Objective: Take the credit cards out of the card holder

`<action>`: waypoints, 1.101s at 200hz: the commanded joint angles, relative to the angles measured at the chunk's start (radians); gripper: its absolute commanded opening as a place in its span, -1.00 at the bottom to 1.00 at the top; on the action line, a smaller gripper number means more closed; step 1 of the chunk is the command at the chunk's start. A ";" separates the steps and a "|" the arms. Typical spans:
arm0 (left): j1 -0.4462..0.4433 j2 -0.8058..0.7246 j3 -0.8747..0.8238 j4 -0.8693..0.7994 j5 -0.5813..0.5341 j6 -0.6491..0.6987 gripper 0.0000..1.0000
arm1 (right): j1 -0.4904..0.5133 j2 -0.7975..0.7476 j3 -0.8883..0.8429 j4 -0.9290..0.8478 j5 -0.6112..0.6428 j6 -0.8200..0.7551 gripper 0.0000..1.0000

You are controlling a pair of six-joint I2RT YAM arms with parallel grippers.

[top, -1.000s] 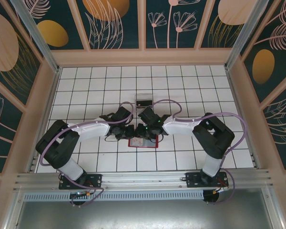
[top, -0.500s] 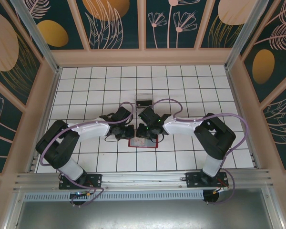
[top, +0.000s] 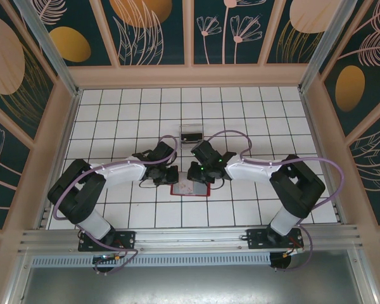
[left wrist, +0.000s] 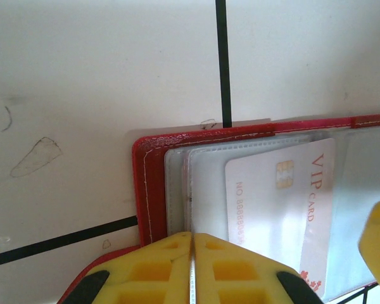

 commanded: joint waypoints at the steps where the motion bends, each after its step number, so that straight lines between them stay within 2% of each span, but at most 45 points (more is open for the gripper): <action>1: -0.003 0.033 -0.005 -0.062 -0.007 0.019 -0.80 | -0.014 -0.025 -0.048 0.048 -0.024 -0.003 -0.68; 60: -0.003 0.037 -0.004 -0.066 -0.004 0.019 -0.80 | -0.035 -0.029 -0.099 0.123 -0.082 -0.014 -0.72; 220: -0.003 0.070 0.010 -0.101 -0.015 0.042 -0.89 | -0.040 0.012 -0.105 0.136 -0.090 -0.013 -0.66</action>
